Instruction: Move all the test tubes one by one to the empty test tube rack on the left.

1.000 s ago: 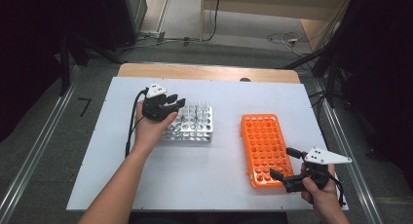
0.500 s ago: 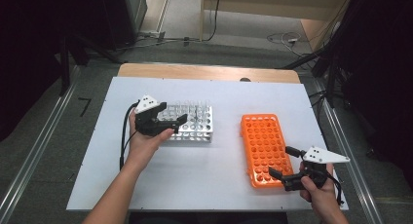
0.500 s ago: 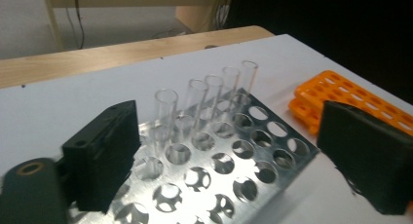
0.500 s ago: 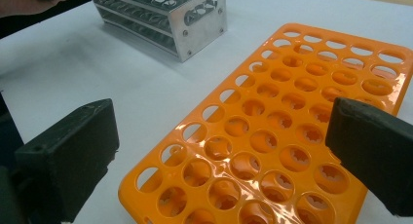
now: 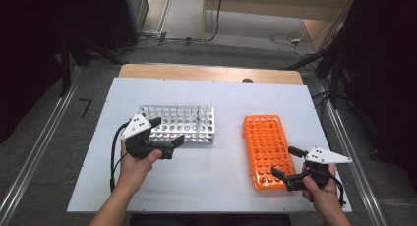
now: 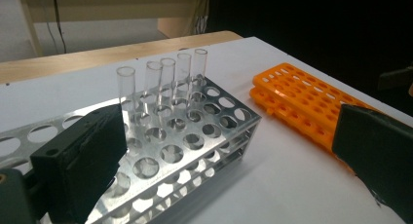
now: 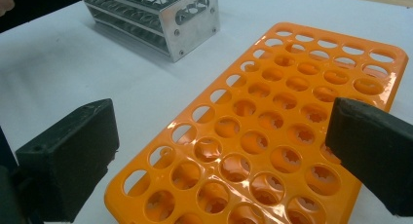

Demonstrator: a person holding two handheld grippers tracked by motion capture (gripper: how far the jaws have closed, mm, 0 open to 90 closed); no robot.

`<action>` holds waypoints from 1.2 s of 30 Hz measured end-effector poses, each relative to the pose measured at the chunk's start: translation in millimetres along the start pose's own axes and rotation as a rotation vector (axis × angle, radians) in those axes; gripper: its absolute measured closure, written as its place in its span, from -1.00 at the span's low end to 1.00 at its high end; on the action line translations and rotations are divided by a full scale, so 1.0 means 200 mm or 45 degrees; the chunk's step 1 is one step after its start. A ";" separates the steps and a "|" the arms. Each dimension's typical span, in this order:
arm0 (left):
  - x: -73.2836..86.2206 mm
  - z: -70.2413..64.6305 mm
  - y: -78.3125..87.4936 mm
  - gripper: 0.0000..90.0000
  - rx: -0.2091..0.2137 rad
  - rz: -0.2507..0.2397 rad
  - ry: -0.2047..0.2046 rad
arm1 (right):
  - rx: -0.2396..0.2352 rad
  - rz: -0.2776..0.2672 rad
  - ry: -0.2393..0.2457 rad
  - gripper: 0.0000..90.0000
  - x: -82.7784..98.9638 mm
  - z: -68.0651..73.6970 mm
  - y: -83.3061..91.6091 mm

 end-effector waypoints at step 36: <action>0.21 0.07 0.27 -1.00 0.018 -0.052 0.005 | 0.078 0.019 0.003 -1.00 0.07 -0.02 0.01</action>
Point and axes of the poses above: each handheld gripper's, and its own axes: y roughly backward along the jaws, x roughly out of its underside, z roughly to its left, the point moved 4 cm from there along -y, roughly forward along the jaws, and after that the axes turned 14 degrees about y, right-handed, at the moved point
